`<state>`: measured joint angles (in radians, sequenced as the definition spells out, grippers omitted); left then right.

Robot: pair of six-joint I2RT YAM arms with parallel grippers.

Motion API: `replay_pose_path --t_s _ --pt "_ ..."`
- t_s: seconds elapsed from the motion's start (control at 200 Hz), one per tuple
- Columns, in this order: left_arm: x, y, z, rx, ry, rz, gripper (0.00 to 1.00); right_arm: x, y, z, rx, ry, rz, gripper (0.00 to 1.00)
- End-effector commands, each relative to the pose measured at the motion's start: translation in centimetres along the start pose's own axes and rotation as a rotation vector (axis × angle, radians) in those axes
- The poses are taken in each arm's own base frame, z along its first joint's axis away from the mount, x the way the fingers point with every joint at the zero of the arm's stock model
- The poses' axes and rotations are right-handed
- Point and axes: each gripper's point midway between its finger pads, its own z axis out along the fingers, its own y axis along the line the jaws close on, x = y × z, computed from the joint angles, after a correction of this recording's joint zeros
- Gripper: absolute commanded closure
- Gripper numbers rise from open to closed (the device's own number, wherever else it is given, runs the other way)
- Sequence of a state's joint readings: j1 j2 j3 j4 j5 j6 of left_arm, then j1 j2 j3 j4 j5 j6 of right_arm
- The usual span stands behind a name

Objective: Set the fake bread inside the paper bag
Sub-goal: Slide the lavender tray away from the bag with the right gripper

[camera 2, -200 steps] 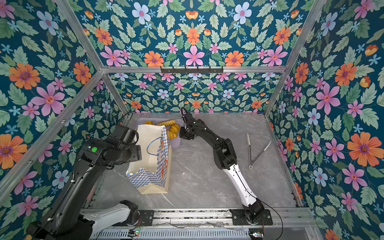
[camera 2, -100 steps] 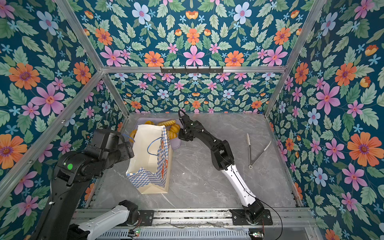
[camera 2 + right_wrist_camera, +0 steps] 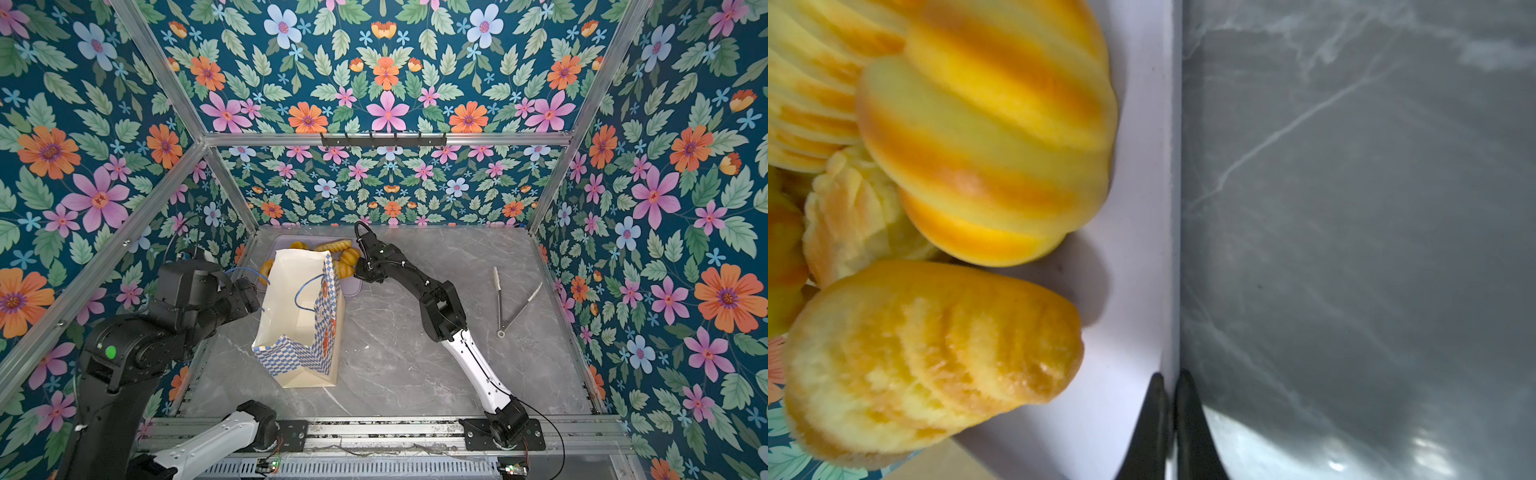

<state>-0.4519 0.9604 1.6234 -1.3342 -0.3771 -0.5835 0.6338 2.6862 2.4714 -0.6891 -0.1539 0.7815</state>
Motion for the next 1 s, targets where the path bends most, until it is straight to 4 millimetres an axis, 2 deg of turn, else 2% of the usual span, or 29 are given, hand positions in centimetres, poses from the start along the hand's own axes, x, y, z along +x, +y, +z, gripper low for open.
replay_pose_path --t_s 0.0,0.215,0.38,0.595,0.995 --pt "-0.4 -0.2 -0.1 0.007 -0.013 0.001 0.16 0.1 -3.2 -0.7 0.115 -0.007 0.062 1.00" --pt "-0.2 -0.4 0.1 0.013 -0.007 0.007 0.16 -1.3 -5.1 -2.7 0.139 -0.044 0.101 1.00" --pt "-0.4 -0.5 0.0 0.018 -0.010 0.014 0.16 -2.1 -7.5 -4.2 0.163 -0.042 0.105 1.00" --pt "-0.6 -0.9 0.2 0.026 -0.006 0.031 0.15 -2.6 -12.2 -7.1 0.195 -0.038 0.094 1.00" --pt "-0.2 -1.6 1.1 0.019 0.044 0.090 0.14 -1.1 -22.2 -13.5 0.234 -0.009 0.136 1.00"
